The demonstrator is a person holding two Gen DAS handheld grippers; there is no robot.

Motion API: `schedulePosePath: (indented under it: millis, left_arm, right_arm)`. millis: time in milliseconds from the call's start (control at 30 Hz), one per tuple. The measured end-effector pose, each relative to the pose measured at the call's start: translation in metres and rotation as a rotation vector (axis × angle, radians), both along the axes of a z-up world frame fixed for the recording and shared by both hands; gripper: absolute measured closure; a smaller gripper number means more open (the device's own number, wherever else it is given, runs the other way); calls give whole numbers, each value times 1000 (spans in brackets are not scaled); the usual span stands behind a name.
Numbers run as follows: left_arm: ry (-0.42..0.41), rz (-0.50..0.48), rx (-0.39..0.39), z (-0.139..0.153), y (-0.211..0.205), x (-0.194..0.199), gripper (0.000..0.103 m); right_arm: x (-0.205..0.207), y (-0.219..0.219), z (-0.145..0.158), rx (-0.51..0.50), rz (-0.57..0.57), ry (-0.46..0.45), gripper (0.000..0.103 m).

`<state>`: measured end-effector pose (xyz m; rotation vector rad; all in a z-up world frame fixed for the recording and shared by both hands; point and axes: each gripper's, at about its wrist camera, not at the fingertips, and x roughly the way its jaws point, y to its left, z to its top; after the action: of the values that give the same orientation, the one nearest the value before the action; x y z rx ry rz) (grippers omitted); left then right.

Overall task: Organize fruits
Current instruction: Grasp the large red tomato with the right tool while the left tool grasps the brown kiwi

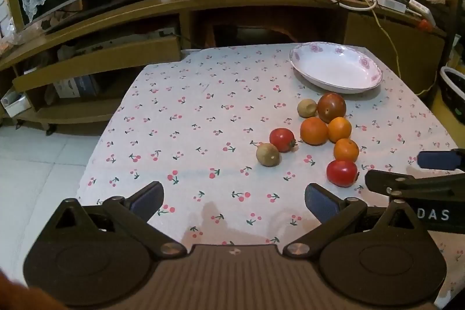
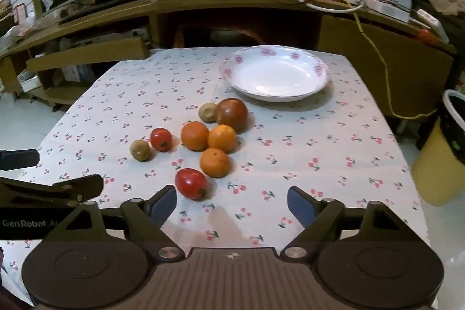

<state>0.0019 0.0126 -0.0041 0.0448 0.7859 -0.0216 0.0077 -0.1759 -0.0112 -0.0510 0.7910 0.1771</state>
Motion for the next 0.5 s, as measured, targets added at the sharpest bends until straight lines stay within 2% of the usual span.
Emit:
schedulePosePath:
  millis: [200,300,500]
  left_arm:
    - [-4,-24,21,-3,1,2,0]
    - [-4,-31,35,-5,2,3,0]
    - [-6,-46,42,-10,5,5,0]
  right_arm:
    - [14,8,-9,42,46,50,36]
    - [23,11,-14,59,63,79,39]
    - [35,20,-22,79,93,122,57]
